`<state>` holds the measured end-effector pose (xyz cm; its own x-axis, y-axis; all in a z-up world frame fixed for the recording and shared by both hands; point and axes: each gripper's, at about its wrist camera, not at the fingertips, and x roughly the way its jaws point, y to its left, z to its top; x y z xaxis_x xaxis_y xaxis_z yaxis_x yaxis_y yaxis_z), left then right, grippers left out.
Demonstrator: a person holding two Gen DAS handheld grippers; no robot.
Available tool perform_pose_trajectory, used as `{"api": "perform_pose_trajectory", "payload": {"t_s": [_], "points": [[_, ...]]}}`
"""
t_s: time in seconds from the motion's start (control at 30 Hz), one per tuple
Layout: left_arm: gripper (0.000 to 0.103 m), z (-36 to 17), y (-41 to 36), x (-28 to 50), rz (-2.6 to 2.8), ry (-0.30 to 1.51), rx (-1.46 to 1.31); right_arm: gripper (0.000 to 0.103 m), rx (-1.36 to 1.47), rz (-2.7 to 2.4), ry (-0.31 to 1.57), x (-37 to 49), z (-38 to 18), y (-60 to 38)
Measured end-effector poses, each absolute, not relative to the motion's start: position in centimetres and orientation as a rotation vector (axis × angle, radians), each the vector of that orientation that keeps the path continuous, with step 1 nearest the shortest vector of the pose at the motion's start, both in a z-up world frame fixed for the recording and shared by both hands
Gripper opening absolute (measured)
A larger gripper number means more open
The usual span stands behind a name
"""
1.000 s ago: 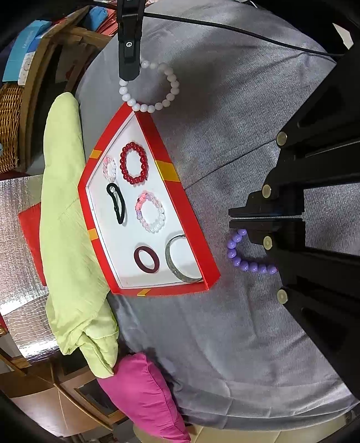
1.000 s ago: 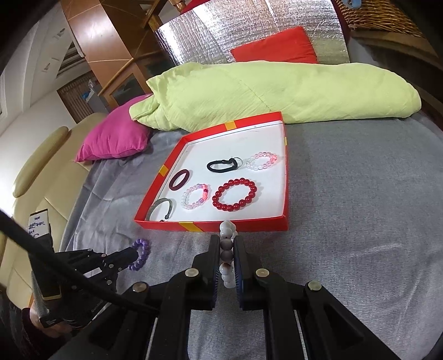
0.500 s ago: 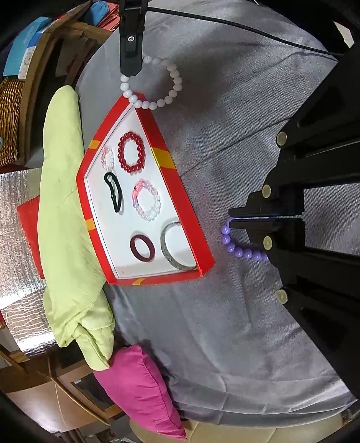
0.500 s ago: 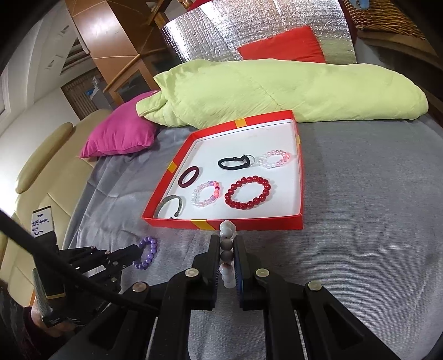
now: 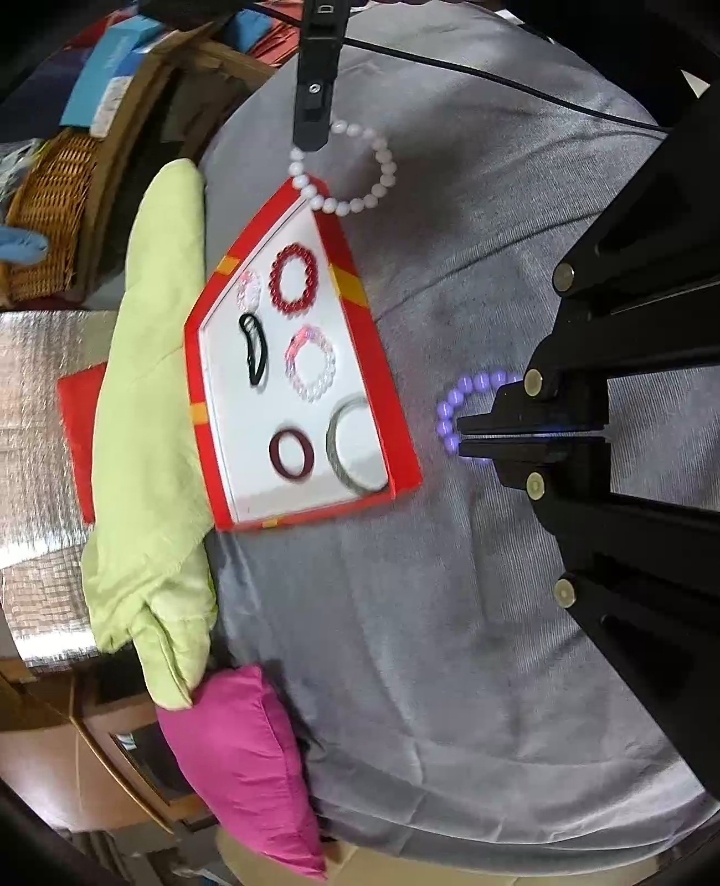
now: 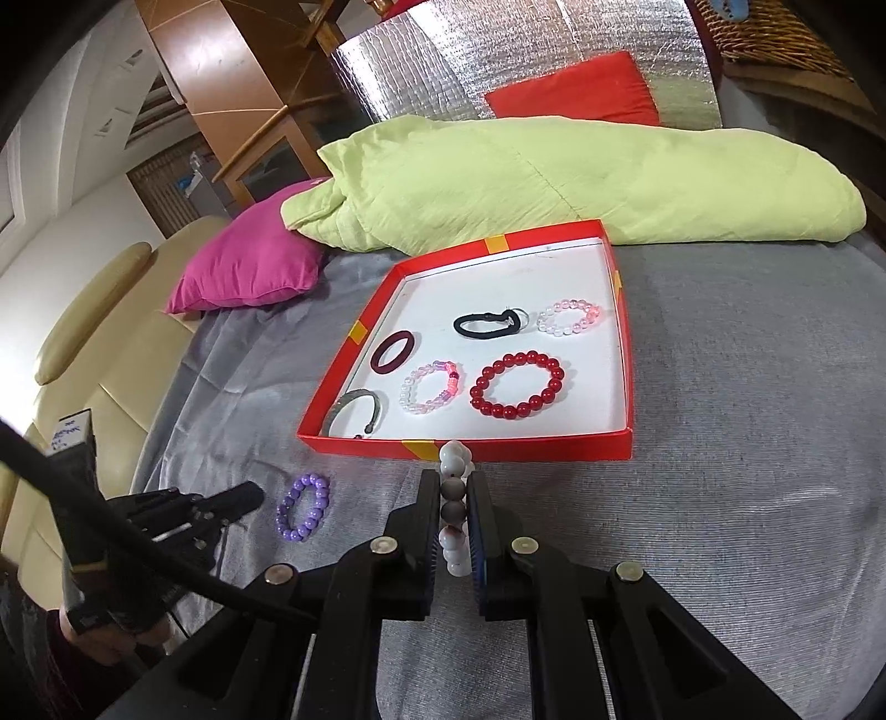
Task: Organize jewelry
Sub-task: 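Lift the purple bracelet with the left tool while the right tool holds the white bracelet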
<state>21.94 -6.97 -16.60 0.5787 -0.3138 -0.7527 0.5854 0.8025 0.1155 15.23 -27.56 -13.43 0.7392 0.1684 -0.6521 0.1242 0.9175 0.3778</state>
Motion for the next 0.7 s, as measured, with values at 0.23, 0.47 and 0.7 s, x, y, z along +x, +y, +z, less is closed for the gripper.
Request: {"api": "perform_pose_trajectory", "payload": {"t_s": [0.23, 0.47, 0.7], "points": [[0.005, -18.2, -7.1, 23.5, -0.556, 0.889, 0.345, 0.011, 0.419, 0.03, 0.753, 15.3, -13.6, -27.5], [0.022, -20.6, -8.3, 24.6, -0.525, 0.948, 0.372, 0.011, 0.418, 0.025, 0.753, 15.1, -13.6, -27.7], [0.009, -20.0, -8.7, 24.3, -0.551, 0.915, 0.368, 0.011, 0.43, 0.019, 0.74, 14.7, -13.3, -28.4]]}}
